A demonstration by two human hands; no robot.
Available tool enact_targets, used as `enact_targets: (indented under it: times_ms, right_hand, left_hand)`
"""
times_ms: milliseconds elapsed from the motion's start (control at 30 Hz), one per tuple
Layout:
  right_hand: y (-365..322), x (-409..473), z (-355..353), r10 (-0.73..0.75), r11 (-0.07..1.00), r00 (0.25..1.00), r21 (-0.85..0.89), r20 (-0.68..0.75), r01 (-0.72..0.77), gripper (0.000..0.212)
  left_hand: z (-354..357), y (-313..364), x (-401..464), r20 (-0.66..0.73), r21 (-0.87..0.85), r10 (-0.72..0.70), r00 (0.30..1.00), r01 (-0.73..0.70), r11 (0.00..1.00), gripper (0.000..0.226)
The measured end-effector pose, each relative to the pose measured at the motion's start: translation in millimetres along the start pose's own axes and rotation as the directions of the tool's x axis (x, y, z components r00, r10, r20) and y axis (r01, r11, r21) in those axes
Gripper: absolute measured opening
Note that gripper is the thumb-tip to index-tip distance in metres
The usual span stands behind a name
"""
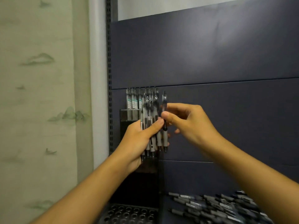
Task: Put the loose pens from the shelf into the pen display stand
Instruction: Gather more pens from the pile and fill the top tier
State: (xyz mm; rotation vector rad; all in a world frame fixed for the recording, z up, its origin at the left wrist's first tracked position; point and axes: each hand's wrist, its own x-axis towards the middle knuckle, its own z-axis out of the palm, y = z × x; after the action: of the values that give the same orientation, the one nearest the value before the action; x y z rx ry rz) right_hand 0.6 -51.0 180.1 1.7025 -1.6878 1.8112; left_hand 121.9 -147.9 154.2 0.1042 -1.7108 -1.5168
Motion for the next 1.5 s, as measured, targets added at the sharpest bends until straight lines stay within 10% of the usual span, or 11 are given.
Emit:
enact_targets:
  times_ms: [967,1500]
  right_hand:
    - [-10.4,157.5,73.0,-0.004,1.0,0.956,0.022,-0.293,0.01,0.032]
    - [11.6,164.6,79.3,0.01,0.994,0.988,-0.103,-0.157,-0.027,0.034]
  left_hand:
    - [-159.0,-18.0,49.7,-0.066,-0.066,0.035,0.997,-0.04,0.997,0.038]
    - [-149.3,-24.2,53.2,-0.084,-0.109,0.021,0.996,-0.03,0.994,0.04]
